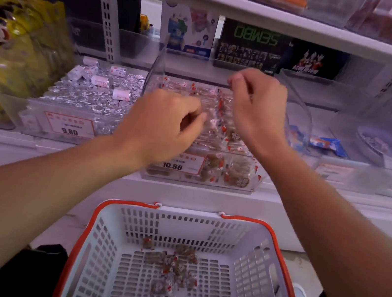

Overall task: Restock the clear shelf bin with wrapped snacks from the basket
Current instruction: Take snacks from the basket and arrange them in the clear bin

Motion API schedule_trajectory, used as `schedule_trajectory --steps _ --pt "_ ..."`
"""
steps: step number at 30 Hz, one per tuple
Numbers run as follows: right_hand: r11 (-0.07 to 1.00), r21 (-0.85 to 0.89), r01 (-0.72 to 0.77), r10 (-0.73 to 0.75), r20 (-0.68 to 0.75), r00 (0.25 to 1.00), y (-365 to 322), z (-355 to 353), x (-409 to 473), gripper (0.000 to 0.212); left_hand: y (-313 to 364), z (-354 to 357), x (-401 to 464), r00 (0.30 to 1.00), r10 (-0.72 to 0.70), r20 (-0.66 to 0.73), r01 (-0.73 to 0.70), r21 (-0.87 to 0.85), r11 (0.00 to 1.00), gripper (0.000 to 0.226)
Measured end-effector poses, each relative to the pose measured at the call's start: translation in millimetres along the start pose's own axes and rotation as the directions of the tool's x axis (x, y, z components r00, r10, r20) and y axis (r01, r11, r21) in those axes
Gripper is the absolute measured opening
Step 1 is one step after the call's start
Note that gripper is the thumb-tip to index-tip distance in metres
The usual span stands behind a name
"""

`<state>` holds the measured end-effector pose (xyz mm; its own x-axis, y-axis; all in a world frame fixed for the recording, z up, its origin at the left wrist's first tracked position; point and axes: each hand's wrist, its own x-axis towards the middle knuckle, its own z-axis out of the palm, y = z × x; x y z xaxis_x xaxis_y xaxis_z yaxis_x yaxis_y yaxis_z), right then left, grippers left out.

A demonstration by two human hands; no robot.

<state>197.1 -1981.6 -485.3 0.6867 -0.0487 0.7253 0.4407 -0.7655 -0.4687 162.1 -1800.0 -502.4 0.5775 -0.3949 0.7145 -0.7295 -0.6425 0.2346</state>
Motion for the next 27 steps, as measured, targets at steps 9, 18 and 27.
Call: schedule_trajectory --steps 9,18,27 --pt "0.999 0.048 -0.017 -0.006 0.449 0.894 34.6 45.4 -243.4 0.025 2.6 56.0 -136.1 0.488 0.048 0.872 -0.349 0.145 0.926 0.023" --pt "0.733 -0.587 -0.343 0.634 0.773 0.032 149.1 83.2 -390.3 0.103 -58.9 119.9 -271.2 0.07 -0.669 0.74 0.268 0.631 0.727 0.062" --pt "0.656 -0.505 -0.56 0.732 0.608 0.308 148.6 150.6 -407.9 0.094 -64.9 244.2 -309.0 0.038 -0.776 0.63 0.878 0.35 0.327 0.07"
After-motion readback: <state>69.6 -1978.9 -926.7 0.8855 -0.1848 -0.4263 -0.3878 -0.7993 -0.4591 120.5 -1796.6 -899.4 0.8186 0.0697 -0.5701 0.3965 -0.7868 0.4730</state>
